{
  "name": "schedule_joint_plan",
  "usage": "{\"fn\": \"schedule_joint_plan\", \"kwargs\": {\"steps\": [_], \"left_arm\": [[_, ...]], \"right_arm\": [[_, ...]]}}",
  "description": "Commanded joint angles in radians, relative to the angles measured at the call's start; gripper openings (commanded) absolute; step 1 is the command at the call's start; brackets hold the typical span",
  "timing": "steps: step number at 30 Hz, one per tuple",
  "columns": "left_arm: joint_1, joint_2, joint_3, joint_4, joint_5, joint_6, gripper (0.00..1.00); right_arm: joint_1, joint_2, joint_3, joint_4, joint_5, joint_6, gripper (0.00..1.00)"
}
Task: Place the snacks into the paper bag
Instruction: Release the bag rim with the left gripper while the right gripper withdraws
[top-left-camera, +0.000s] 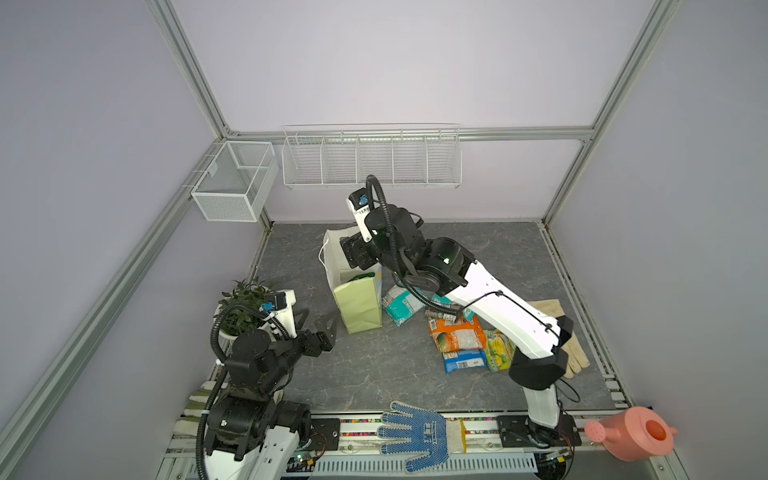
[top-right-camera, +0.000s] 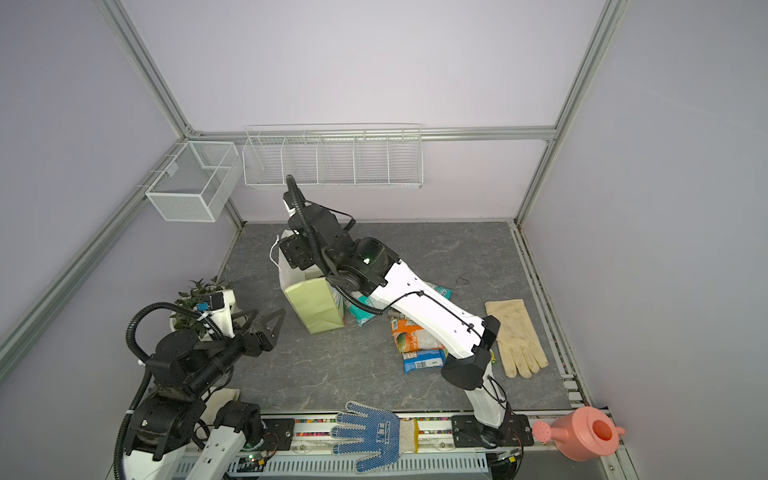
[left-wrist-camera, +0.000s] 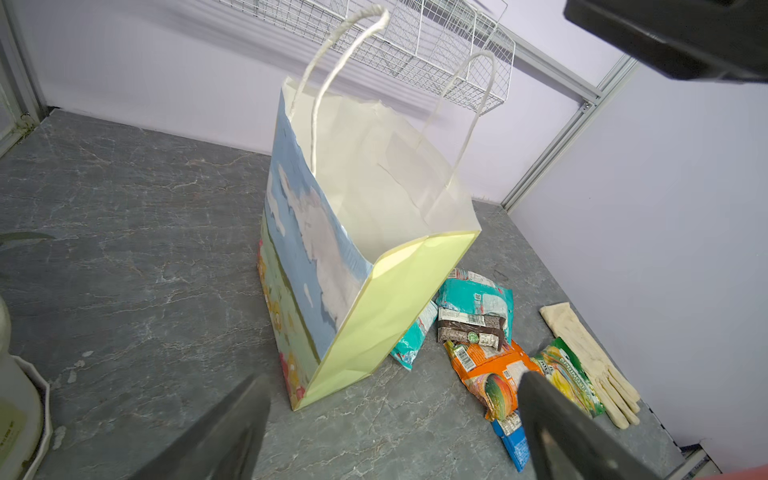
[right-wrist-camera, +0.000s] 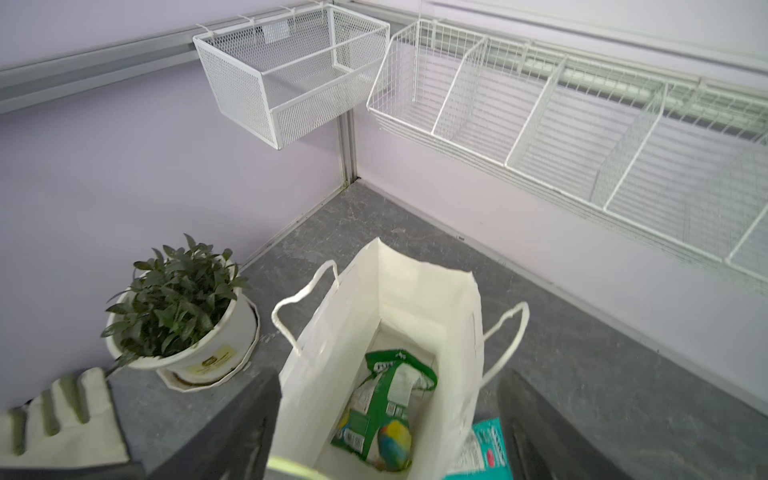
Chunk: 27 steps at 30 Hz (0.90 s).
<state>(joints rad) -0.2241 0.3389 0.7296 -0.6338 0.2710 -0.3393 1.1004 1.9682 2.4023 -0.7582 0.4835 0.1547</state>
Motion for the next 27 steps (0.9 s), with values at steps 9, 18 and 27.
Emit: {"fn": "schedule_joint_plan", "kwargs": {"steps": [9, 18, 27], "left_arm": [[-0.013, 0.032, 0.085, -0.064, 0.018, 0.076, 0.86], [-0.018, 0.076, 0.276, -0.156, 0.029, 0.13, 0.86], [-0.018, 0.163, 0.393, -0.153, 0.035, 0.176, 0.86]], "right_arm": [[0.002, -0.526, -0.626, 0.183, 0.064, 0.061, 0.98], [-0.029, -0.72, -0.89, 0.22, 0.119, 0.155, 0.99], [-0.05, -0.77, -0.95, 0.191, 0.129, 0.216, 0.99]]}}
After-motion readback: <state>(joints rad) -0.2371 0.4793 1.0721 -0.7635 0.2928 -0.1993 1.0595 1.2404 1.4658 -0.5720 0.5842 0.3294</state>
